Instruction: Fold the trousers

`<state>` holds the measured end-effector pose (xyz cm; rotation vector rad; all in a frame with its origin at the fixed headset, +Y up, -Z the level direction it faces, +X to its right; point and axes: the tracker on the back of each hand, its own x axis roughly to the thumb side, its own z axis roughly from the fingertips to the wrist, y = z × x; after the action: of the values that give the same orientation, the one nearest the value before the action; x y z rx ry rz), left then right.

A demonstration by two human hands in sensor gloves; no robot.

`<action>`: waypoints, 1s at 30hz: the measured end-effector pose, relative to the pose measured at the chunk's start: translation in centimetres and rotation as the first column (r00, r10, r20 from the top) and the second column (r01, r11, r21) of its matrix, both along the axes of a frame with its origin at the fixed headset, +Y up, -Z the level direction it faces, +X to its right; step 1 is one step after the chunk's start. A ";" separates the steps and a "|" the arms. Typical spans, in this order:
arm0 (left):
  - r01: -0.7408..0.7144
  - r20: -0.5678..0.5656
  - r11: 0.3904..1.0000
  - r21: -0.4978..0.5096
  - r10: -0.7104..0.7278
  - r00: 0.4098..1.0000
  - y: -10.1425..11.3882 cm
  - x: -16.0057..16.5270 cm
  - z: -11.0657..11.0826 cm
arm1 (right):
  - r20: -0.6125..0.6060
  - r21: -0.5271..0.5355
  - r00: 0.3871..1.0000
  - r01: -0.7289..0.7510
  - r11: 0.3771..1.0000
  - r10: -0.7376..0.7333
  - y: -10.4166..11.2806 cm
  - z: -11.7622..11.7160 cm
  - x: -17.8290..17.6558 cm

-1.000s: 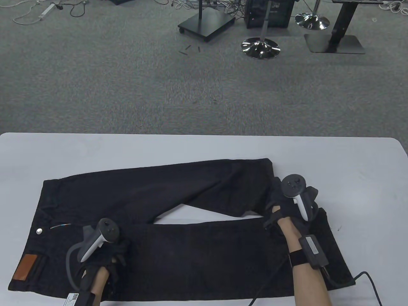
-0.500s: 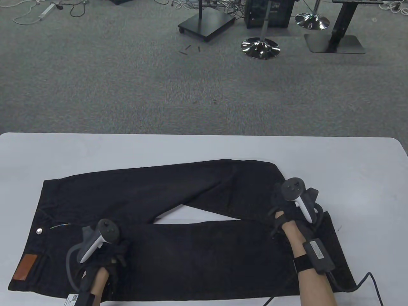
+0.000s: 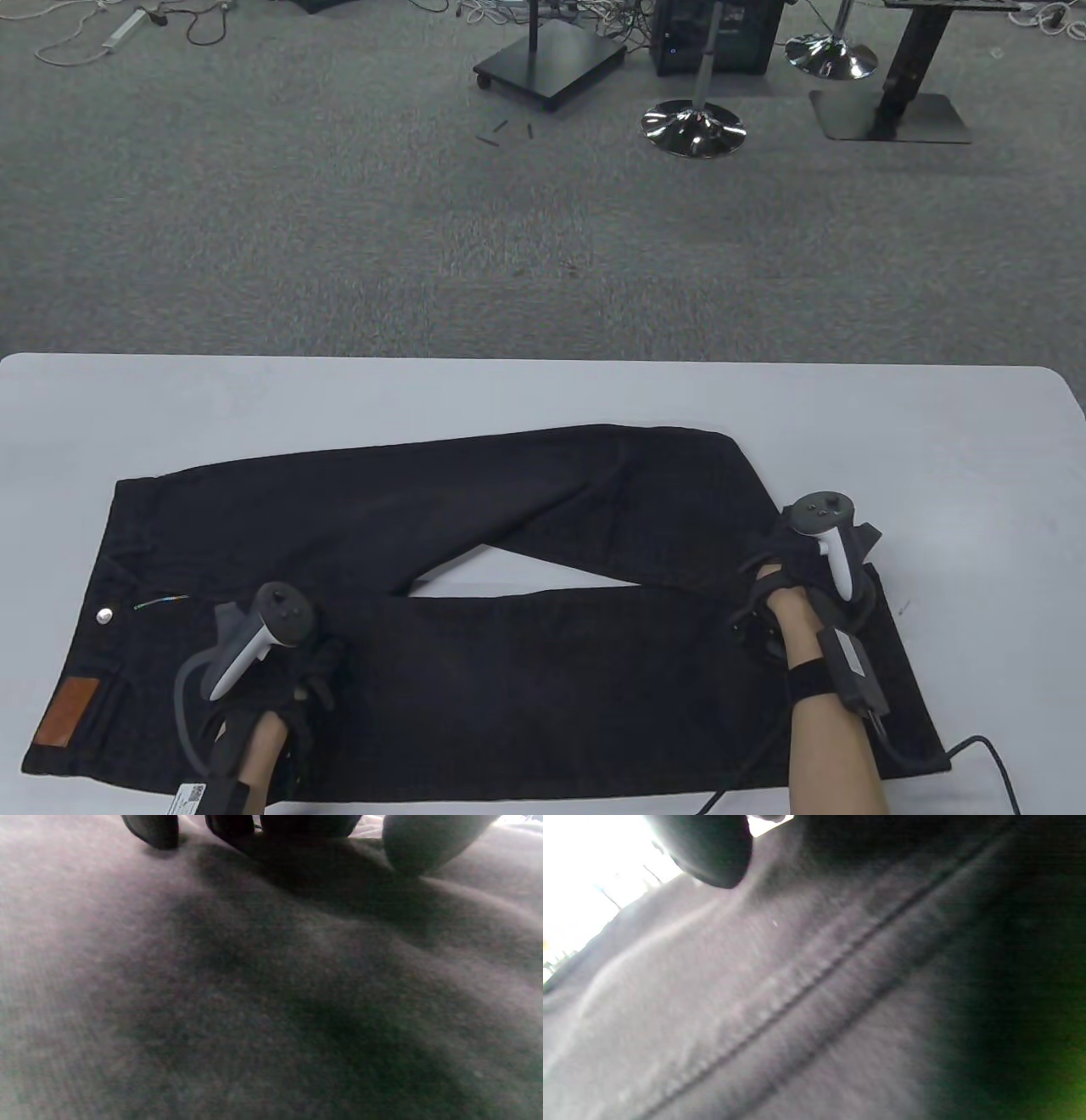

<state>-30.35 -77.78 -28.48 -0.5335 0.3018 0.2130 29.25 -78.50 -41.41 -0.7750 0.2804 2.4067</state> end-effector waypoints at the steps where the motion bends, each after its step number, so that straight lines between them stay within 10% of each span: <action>1: -0.001 0.000 1.000 0.001 0.001 1.000 0.0 0.0 0.0 | -0.003 0.027 1.000 -0.008 1.000 0.008 0.4 0.0 -0.2; 5: 0.003 0.002 1.000 0.000 -0.003 1.000 0.0 0.0 0.0 | -0.073 0.199 0.995 -0.057 0.978 0.073 2.5 0.2 -2.4; 9: 0.000 0.002 1.000 -0.003 0.000 1.000 0.0 0.0 -0.1 | -0.398 0.326 0.893 -0.075 0.942 0.209 4.4 1.1 -7.6; 13: -0.007 0.002 1.000 -0.001 0.007 1.000 0.0 -0.1 -0.1 | -0.695 0.054 0.701 -0.169 0.984 0.159 3.6 1.7 -11.1; 16: -0.018 0.000 1.000 0.005 0.018 1.000 -0.1 -0.2 0.0 | -0.556 0.094 0.831 0.063 0.994 0.000 3.4 1.5 -10.7; 19: -0.017 0.000 1.000 0.005 0.017 1.000 -0.1 -0.2 -0.1 | -0.416 0.138 0.887 -0.158 0.978 0.202 3.4 1.2 -9.7; 22: -0.013 0.000 1.000 0.002 0.013 1.000 0.0 -0.1 -0.1 | -0.418 -0.023 0.839 -0.393 0.919 0.348 2.5 1.0 -9.4; 30: 0.027 -0.007 1.000 0.001 -0.027 1.000 0.0 -0.4 -0.2 | -0.433 0.075 0.832 -0.351 0.933 0.347 2.5 0.9 -9.9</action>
<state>-30.72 -77.77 -28.68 -0.5275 0.3160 0.1888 19.34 -76.00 -40.47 -0.2818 0.3493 2.9232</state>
